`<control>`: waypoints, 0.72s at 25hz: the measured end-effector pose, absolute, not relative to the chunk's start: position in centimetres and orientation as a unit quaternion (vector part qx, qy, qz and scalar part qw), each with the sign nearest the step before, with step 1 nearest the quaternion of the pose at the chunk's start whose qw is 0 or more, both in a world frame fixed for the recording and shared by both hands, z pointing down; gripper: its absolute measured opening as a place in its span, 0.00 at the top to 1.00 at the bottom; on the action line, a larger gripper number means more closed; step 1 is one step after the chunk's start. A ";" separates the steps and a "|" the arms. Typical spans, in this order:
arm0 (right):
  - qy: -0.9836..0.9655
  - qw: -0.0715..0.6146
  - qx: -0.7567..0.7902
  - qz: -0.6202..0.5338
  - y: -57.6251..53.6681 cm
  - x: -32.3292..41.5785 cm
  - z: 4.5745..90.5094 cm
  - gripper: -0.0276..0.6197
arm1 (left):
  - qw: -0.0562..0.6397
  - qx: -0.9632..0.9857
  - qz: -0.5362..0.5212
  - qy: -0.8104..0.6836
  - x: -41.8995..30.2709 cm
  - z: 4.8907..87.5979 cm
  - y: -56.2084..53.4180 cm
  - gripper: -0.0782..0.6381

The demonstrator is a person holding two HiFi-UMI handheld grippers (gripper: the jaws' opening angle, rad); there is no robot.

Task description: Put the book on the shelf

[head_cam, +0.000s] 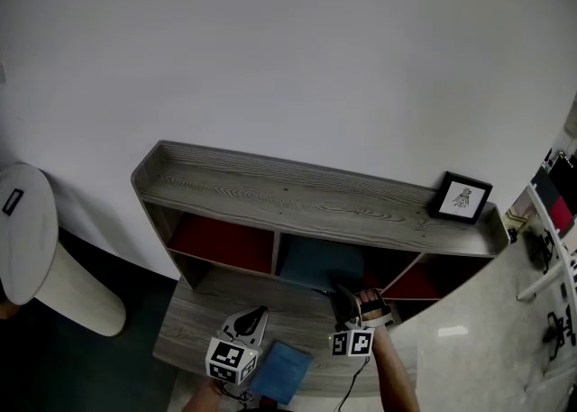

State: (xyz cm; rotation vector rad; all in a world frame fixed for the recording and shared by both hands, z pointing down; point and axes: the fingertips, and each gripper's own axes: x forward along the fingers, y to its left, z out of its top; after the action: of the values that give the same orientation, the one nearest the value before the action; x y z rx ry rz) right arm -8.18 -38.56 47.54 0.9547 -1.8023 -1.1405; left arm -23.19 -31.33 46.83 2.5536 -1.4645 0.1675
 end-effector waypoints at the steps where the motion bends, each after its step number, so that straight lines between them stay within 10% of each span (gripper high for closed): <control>1: -0.711 0.393 0.375 -0.446 -38.6 -8.1 47.8 0.80 | 0.097 0.863 0.056 -0.492 -23.0 46.9 -31.4 0.88; 18: -0.790 0.303 0.428 -0.319 -35.6 -7.3 45.2 0.59 | 0.098 0.866 0.062 -0.487 -21.1 47.1 -29.9 0.88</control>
State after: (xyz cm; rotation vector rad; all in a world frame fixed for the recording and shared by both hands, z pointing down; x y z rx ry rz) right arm -7.30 -35.58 45.17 1.1331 -2.0927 -0.8460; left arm -21.12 -29.89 47.11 2.5616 -1.4424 0.1827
